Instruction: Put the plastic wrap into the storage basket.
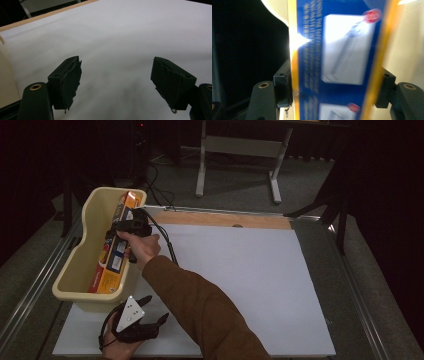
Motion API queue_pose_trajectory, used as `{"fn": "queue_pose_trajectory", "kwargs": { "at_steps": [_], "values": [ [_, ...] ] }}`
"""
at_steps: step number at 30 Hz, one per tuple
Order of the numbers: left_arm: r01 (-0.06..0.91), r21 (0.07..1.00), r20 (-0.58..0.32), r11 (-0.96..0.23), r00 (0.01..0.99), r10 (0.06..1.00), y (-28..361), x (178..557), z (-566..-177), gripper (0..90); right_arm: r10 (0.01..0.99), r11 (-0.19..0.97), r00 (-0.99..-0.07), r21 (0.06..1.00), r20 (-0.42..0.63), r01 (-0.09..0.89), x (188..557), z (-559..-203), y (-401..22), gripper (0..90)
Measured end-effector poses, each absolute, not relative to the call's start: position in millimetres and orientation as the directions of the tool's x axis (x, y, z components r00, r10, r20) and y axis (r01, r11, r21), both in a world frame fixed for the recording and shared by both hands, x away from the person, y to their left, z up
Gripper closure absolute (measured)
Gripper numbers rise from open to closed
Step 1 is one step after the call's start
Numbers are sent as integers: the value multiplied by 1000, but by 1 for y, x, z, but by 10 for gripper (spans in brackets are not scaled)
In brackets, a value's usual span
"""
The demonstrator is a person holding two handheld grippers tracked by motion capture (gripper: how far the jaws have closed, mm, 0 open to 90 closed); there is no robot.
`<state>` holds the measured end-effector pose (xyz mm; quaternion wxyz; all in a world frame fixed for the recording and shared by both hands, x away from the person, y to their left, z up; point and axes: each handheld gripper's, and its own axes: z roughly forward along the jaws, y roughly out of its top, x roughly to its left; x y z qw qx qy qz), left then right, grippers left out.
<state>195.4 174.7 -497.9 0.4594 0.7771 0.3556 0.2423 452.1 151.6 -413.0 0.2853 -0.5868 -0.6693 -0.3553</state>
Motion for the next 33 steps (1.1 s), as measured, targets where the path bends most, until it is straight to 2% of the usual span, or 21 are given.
{"fn": "queue_pose_trajectory", "kwargs": {
  "at_steps": [16,20,25,33],
  "values": [
    [328,888,50,-323,629,776,175,195,-498,240,611,55,-158,157,776,986,450,-404,149,272],
    [329,886,53,-326,628,776,175,195,-498,240,608,55,-164,165,777,985,450,-400,144,283],
    [330,885,54,-328,627,777,175,195,-498,240,604,98,-227,212,764,972,450,-392,136,291],
    [330,886,54,-326,626,778,174,195,-498,240,602,223,-385,316,699,922,449,-384,121,319]
  ]
}}
